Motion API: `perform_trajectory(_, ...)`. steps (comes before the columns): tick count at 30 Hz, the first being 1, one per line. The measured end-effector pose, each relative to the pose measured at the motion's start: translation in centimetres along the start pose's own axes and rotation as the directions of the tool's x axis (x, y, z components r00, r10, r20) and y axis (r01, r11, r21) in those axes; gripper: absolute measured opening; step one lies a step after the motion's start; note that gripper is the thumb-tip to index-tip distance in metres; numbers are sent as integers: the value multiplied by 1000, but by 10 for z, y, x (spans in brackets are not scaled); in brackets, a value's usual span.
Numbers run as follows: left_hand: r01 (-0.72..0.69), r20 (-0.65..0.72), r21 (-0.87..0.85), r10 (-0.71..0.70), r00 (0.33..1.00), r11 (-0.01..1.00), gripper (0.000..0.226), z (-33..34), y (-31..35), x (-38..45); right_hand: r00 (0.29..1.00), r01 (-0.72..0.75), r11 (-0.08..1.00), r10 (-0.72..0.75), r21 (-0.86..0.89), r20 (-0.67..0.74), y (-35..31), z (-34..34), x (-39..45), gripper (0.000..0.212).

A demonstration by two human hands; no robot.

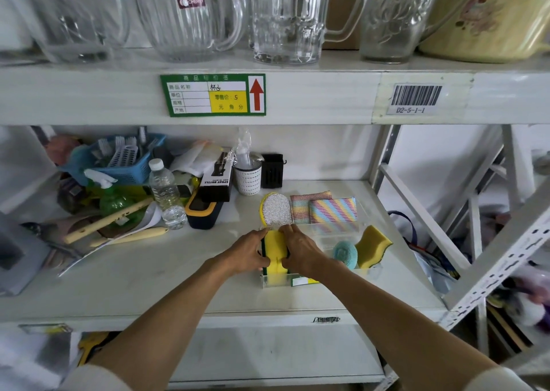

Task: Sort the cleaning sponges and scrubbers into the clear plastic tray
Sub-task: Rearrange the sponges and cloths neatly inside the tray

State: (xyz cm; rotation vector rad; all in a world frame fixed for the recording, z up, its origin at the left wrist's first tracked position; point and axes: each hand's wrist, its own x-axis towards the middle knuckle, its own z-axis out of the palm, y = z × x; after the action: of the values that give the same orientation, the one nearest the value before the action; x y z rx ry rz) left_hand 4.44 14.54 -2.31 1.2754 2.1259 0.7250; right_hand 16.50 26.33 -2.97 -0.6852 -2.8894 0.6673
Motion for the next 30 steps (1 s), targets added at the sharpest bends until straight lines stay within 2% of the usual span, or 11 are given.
perform_trajectory(3, -48, -24, 1, 48, 999, 999, 69, 1, -1, -2, 1000, 7, 1000, -7, 20, -3, 1, 0, -1, 68)
perform_trajectory(10, -98, -72, 20, 99, 992, 995, 74, 9, -11, -1, 1000, -7, 999, 7, 49, -2, 2, -2, -4, 70)
perform_trajectory(14, -66, -93, 94, 75, 993, 993, 86, 14, -12, -3, 1000, -4, 999, 4, 48, 15, 3, -3, -5, 73)
perform_trajectory(17, -17, -70, 148, 27, 997, 989, 103, 14, -8, -6, 999, 1, 999, -4, 54, 54, 8, -6, -6, 86)
perform_trajectory(19, 13, -107, 215, 10, 994, 977, 111, 13, -3, -7, 996, 23, 997, -30, 78, 88, 12, -11, -9, 95)
perform_trajectory(21, 7, -151, 246, 31, 988, 969, 111, 11, 3, -8, 993, 42, 988, -58, 149, 105, 16, -20, -13, 94)
perform_trajectory(24, -77, -250, 237, 138, 958, 969, 91, 6, 14, -9, 1000, 14, 974, -13, 228, -3, 25, -40, -16, 74)
perform_trajectory(27, -177, -395, 272, 278, 875, 946, 53, 6, 33, -3, 969, -120, 980, 150, 160, -196, 40, -61, -18, 47)
perform_trajectory(30, -249, -339, 372, 381, 860, 894, 35, 14, 59, 8, 910, -274, 957, 291, 99, -294, 58, -71, -22, 32)
